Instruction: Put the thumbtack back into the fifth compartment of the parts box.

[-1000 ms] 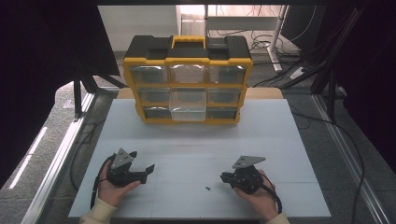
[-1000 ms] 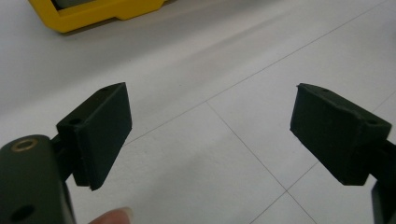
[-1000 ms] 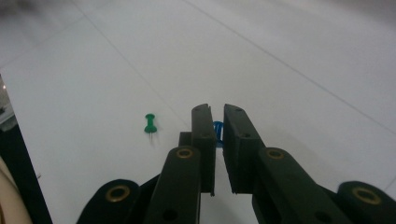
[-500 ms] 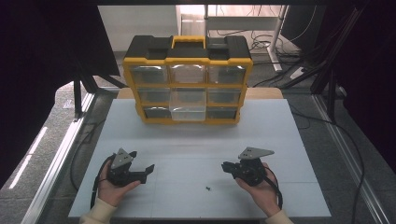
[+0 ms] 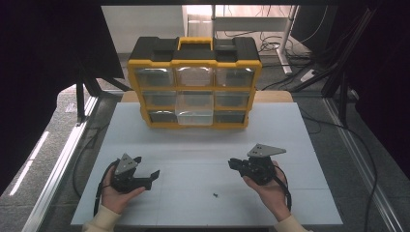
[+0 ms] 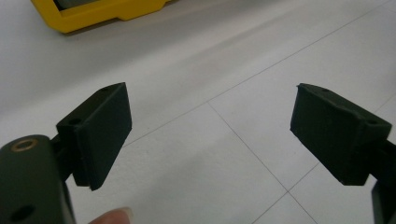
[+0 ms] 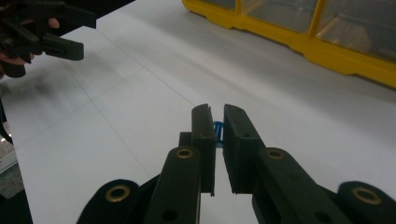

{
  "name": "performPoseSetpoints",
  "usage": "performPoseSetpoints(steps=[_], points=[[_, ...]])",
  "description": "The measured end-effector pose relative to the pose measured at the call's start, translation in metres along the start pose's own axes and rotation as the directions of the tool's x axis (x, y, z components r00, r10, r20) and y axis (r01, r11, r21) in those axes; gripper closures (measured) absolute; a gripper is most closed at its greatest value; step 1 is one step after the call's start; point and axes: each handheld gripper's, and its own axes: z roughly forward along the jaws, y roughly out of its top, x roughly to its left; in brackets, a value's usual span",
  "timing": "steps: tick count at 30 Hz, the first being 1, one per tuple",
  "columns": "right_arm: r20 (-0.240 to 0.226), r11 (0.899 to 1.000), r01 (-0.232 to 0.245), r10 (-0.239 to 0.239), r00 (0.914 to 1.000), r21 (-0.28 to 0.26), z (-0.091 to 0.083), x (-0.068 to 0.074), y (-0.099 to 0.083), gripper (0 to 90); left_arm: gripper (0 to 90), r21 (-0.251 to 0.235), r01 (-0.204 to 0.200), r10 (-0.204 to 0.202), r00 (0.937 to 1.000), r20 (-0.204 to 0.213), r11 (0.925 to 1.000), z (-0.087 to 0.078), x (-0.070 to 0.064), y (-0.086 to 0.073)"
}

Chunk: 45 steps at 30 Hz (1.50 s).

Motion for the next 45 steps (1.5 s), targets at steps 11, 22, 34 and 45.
performPoseSetpoints(steps=[11,22,34,45], points=[[-0.009,0.998,0.02,-0.02,0.9998,-0.053,-0.003,0.001,0.024,83.3,13.0,-0.006,0.009,-0.009,1.0,-0.003,0.9999,0.0,0.001,0.0],[-0.008,0.995,0.041,-0.042,0.9991,-0.086,0.007,-0.004,0.06,83.3,13.0,-0.006,0.004,-0.004,1.0,0.0,1.0,-0.001,0.001,0.0],[-0.006,0.994,0.053,-0.053,0.9986,-0.097,0.017,-0.006,0.088,83.4,13.0,-0.006,0.006,-0.006,1.0,0.001,1.0,0.0,0.002,0.0],[-0.001,0.992,0.046,-0.047,0.9989,-0.118,0.024,-0.012,0.104,83.3,12.9,-0.004,0.004,-0.004,1.0,0.004,1.0,-0.001,0.002,0.0]])
